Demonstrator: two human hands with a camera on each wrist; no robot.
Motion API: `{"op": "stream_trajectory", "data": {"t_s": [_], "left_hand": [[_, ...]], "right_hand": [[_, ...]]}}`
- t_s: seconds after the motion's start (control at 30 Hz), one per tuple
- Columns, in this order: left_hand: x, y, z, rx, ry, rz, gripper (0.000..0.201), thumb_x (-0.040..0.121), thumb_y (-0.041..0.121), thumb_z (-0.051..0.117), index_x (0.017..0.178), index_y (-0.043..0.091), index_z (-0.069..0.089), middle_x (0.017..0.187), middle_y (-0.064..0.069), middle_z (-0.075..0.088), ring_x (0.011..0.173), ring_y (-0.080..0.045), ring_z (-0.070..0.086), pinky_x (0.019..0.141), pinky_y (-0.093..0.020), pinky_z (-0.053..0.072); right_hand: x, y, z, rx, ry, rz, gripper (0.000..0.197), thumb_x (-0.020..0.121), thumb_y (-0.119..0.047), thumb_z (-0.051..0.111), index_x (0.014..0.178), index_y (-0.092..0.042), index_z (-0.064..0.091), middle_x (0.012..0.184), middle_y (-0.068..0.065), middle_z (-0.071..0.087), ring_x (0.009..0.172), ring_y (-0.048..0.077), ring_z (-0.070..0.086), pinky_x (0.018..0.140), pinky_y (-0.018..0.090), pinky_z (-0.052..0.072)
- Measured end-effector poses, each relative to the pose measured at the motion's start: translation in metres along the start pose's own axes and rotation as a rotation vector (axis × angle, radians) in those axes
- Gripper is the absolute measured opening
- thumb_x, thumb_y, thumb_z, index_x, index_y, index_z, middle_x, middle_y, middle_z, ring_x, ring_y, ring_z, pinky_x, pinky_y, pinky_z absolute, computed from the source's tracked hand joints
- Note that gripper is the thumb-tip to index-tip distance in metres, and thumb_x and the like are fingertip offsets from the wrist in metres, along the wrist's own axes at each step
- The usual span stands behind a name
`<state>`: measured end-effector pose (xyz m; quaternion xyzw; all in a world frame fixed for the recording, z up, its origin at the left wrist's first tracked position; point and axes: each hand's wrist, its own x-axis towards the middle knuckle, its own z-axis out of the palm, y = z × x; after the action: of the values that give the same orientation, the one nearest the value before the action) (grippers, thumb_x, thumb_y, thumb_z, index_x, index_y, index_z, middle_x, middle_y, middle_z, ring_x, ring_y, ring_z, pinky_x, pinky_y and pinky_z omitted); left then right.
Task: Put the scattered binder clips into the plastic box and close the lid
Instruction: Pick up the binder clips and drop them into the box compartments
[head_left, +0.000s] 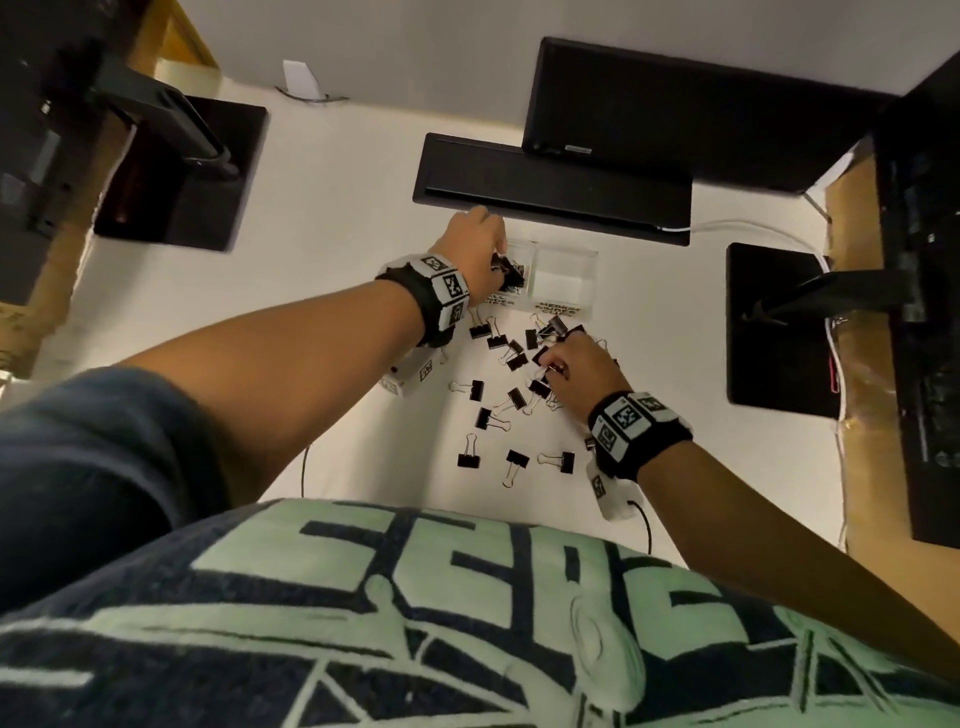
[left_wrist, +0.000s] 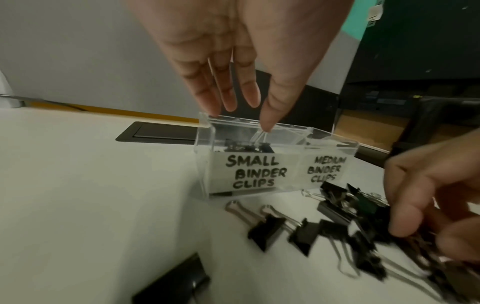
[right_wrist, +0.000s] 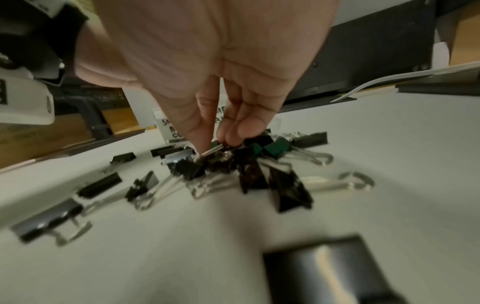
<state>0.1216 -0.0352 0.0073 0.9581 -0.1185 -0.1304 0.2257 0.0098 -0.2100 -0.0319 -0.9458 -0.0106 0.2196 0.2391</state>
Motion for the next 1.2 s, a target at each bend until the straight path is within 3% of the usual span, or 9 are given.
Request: {"op": "stream_trajectory", "data": {"t_s": [0.1,0.2,0.37,0.5,0.63,0.8,0.93,1.07,1.2], "left_hand": [[-0.021,0.004,0.008,0.019,0.058,0.083,0.022,0.08,0.012,0.063,0.101,0.015,0.056,0.119,-0.005,0.048,0.112,-0.023,0.041,0.087,-0.03,0.041],[-0.048,0.006,0.031,0.006,0.021,0.119,0.014,0.082,0.013,0.061,0.096,0.014,0.055,0.109,-0.003,0.049,0.105,-0.018,0.043,0.09,-0.028,0.043],[-0.085,0.005,0.073,-0.048,-0.186,0.092,0.014,0.086,0.014,0.058,0.099,0.013,0.057,0.105,-0.002,0.05,0.103,-0.019,0.05,0.087,-0.03,0.047],[-0.098,0.008,0.09,-0.05,-0.294,0.034,0.03,0.087,0.018,0.059,0.117,0.017,0.056,0.117,-0.007,0.05,0.107,-0.024,0.052,0.089,-0.04,0.05],[-0.106,0.005,0.093,-0.018,-0.324,0.046,0.03,0.085,0.013,0.058,0.114,0.017,0.058,0.115,-0.008,0.051,0.107,-0.026,0.051,0.086,-0.04,0.05],[-0.108,0.004,0.092,-0.006,-0.3,0.025,0.024,0.079,0.017,0.06,0.102,0.017,0.058,0.108,-0.003,0.05,0.101,-0.022,0.051,0.079,-0.036,0.05],[-0.101,0.017,0.097,-0.022,-0.274,0.086,0.023,0.087,0.018,0.053,0.108,0.012,0.055,0.112,-0.008,0.049,0.104,-0.026,0.05,0.083,-0.038,0.048],[-0.093,0.033,0.106,-0.024,-0.244,0.089,0.029,0.092,0.026,0.053,0.116,0.009,0.054,0.117,-0.01,0.051,0.111,-0.026,0.049,0.088,-0.035,0.044],[-0.088,0.042,0.109,-0.001,-0.227,0.052,0.025,0.09,0.023,0.057,0.112,0.009,0.056,0.115,-0.01,0.051,0.11,-0.025,0.048,0.088,-0.035,0.045]], "right_hand": [[-0.009,0.005,0.005,0.011,-0.017,-0.006,0.017,0.088,-0.012,0.057,0.103,-0.015,0.065,0.098,-0.002,0.047,0.084,0.011,0.047,0.078,0.024,0.04],[-0.014,0.01,0.0,0.128,0.027,0.032,0.014,0.084,-0.008,0.061,0.093,-0.016,0.068,0.082,-0.001,0.055,0.076,0.015,0.055,0.076,0.027,0.048],[-0.014,0.024,-0.006,0.209,0.152,0.1,0.018,0.081,-0.002,0.059,0.089,-0.018,0.066,0.086,0.001,0.058,0.08,0.016,0.055,0.082,0.03,0.049],[-0.016,0.026,0.003,0.129,0.06,0.057,0.028,0.079,-0.015,0.07,0.105,-0.02,0.064,0.093,0.0,0.049,0.082,0.015,0.049,0.075,0.025,0.042],[-0.017,0.027,0.011,0.096,0.065,0.051,0.018,0.08,-0.017,0.069,0.097,-0.016,0.063,0.09,-0.003,0.048,0.08,0.013,0.048,0.064,0.019,0.037],[-0.019,0.034,0.002,0.303,0.127,0.18,0.018,0.081,-0.02,0.069,0.094,-0.012,0.062,0.078,0.001,0.056,0.072,0.016,0.053,0.075,0.028,0.049],[-0.022,0.046,-0.005,0.365,0.155,0.251,0.012,0.085,-0.018,0.06,0.091,-0.009,0.066,0.081,0.006,0.062,0.074,0.017,0.055,0.068,0.024,0.044],[-0.024,0.057,-0.009,0.352,0.123,0.296,0.026,0.088,-0.019,0.055,0.08,0.003,0.067,0.078,0.018,0.066,0.07,0.021,0.053,0.058,0.025,0.039],[-0.03,0.064,-0.01,0.41,0.063,0.291,0.03,0.087,-0.027,0.061,0.078,0.001,0.069,0.076,0.018,0.066,0.066,0.02,0.053,0.063,0.027,0.043]]}}
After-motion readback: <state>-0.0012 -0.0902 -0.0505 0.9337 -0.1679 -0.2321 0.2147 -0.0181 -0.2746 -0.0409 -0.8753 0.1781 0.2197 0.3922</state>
